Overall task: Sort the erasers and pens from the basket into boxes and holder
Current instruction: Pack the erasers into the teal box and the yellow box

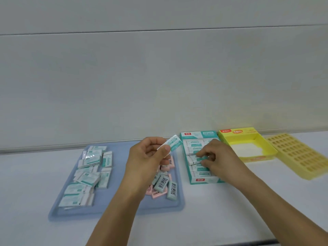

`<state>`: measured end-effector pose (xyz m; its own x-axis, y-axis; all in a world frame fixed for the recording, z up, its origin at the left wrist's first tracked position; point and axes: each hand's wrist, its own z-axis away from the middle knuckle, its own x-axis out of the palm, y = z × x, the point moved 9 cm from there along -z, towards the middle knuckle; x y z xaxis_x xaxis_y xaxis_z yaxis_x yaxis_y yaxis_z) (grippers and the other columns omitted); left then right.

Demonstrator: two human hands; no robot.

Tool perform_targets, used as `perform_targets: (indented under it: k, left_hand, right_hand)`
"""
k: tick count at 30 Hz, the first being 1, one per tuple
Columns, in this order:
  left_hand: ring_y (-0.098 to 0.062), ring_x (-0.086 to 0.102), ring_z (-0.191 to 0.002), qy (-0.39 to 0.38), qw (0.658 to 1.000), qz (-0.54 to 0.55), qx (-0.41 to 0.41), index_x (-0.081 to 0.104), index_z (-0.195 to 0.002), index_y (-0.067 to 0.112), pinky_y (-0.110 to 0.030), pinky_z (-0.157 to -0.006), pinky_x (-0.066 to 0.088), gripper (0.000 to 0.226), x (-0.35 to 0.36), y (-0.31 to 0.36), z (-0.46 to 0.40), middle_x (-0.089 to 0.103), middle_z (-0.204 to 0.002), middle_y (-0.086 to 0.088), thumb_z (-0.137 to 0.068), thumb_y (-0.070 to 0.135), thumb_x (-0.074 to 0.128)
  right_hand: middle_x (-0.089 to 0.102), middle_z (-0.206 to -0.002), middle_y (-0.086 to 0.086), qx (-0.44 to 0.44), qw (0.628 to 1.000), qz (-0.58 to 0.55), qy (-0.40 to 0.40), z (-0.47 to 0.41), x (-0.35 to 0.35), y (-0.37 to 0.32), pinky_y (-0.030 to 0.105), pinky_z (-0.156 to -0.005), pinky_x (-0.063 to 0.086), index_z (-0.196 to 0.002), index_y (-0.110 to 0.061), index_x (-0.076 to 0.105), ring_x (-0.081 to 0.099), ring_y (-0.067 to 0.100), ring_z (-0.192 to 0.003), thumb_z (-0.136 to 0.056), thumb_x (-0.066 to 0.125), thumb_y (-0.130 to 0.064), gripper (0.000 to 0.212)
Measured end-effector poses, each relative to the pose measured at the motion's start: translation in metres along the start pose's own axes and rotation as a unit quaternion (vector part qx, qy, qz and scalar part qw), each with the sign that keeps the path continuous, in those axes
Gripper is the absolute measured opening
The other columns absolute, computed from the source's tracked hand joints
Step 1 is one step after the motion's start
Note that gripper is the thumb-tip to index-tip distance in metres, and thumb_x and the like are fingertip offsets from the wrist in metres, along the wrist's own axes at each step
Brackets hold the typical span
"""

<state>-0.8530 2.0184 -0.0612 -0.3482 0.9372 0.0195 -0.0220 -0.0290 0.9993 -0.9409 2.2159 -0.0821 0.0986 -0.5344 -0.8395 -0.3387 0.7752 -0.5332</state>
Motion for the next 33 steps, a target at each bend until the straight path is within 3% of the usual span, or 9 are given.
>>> perform_targets:
  k: [6, 11, 14, 17, 21, 26, 29, 31, 33]
  left_hand:
    - [-0.012, 0.07, -0.067, -0.026, 0.999, 0.026, -0.03, 0.069, -0.101, 0.013, -0.022, -0.065, 0.057, 0.021, 0.016, -0.012, 0.006, 0.075, -0.081, -0.004, -0.089, -0.002, 0.063]
    - [-0.019, 0.071, -0.07, -0.039, 0.999, 0.021, -0.02, 0.067, -0.106, 0.014, -0.022, -0.062, 0.055, 0.027, 0.022, -0.005, 0.003, 0.068, -0.078, -0.005, -0.086, -0.005, 0.066]
    - [-0.015, 0.07, -0.068, -0.069, 0.998, 0.013, -0.005, 0.067, -0.104, 0.014, -0.016, -0.059, 0.051, 0.028, 0.036, 0.0, 0.005, 0.067, -0.07, 0.001, -0.085, -0.006, 0.067]
    - [-0.018, 0.071, -0.073, -0.083, 0.996, 0.015, 0.005, 0.068, -0.103, 0.012, -0.02, -0.065, 0.055, 0.025, 0.049, 0.001, 0.004, 0.071, -0.08, -0.008, -0.085, -0.005, 0.068]
    - [-0.029, 0.073, -0.08, -0.081, 0.996, 0.038, -0.029, 0.069, -0.099, 0.008, -0.027, -0.071, 0.059, 0.017, 0.061, -0.007, -0.002, 0.072, -0.095, -0.02, -0.086, -0.002, 0.067]
    - [-0.011, 0.069, -0.076, -0.092, 0.995, -0.044, -0.011, 0.067, -0.103, 0.014, -0.023, -0.075, 0.058, 0.016, 0.072, -0.006, -0.011, 0.072, -0.092, -0.007, -0.089, 0.007, 0.066]
    - [-0.005, 0.06, -0.095, -0.088, 0.908, -0.39, 0.126, 0.063, -0.116, 0.026, -0.029, -0.09, 0.05, 0.024, 0.081, 0.012, -0.02, 0.066, -0.108, 0.011, -0.092, 0.027, 0.063]
    - [-0.011, 0.053, -0.111, -0.134, 0.81, -0.541, 0.184, 0.06, -0.124, 0.029, -0.035, -0.098, 0.043, 0.033, 0.097, 0.012, -0.021, 0.06, -0.122, 0.01, -0.092, 0.037, 0.061]
    - [-0.015, 0.049, -0.114, -0.163, 0.77, -0.584, 0.198, 0.061, -0.123, 0.03, -0.037, -0.098, 0.041, 0.034, 0.104, 0.005, -0.023, 0.06, -0.124, 0.006, -0.09, 0.04, 0.062]
  right_hand:
    - [0.055, -0.1, -0.01, -0.019, 0.997, 0.067, 0.02, 0.003, -0.006, -0.008, 0.029, -0.075, 0.048, -0.103, -0.033, 0.069, 0.054, 0.008, -0.089, -0.09, 0.062, -0.038, 0.015]
    - [0.058, -0.095, -0.016, -0.153, 0.974, -0.159, 0.056, 0.011, -0.035, -0.044, 0.011, -0.069, 0.039, -0.116, -0.031, 0.068, 0.056, 0.003, -0.084, -0.094, 0.055, -0.038, 0.027]
    - [0.055, -0.092, -0.024, -0.241, 0.969, -0.052, 0.027, 0.015, -0.029, -0.059, 0.008, -0.07, 0.036, -0.113, -0.029, 0.069, 0.054, -0.005, -0.084, -0.09, 0.056, -0.035, 0.027]
    - [0.062, -0.084, -0.021, -0.202, 0.973, -0.104, 0.04, 0.013, -0.042, -0.044, 0.01, -0.067, 0.038, -0.095, -0.028, 0.069, 0.057, -0.001, -0.08, -0.09, 0.066, -0.02, 0.01]
    - [0.056, -0.095, -0.026, -0.197, 0.978, -0.046, 0.045, 0.022, -0.047, -0.03, 0.012, -0.067, 0.039, -0.109, -0.034, 0.065, 0.056, 0.006, -0.086, -0.083, 0.069, -0.037, 0.026]
    - [0.062, -0.105, -0.012, -0.183, 0.97, 0.132, 0.092, 0.027, -0.054, -0.024, 0.028, -0.066, 0.047, -0.113, -0.027, 0.067, 0.061, 0.013, -0.095, -0.084, 0.071, -0.034, 0.03]
    - [0.06, -0.119, -0.008, -0.12, 0.976, 0.171, 0.064, 0.024, -0.054, -0.005, 0.028, -0.074, 0.045, -0.121, -0.026, 0.062, 0.056, 0.016, -0.11, -0.089, 0.065, -0.032, 0.033]
    - [0.061, -0.11, -0.01, -0.112, 0.983, 0.131, 0.062, 0.023, -0.053, 0.002, 0.023, -0.073, 0.04, -0.118, -0.024, 0.064, 0.056, 0.01, -0.099, -0.089, 0.066, -0.03, 0.03]
    - [0.064, -0.088, -0.012, -0.07, 0.995, -0.018, 0.068, 0.022, -0.057, 0.008, 0.019, -0.068, 0.04, -0.102, -0.02, 0.069, 0.055, 0.003, -0.076, -0.092, 0.063, -0.025, 0.013]
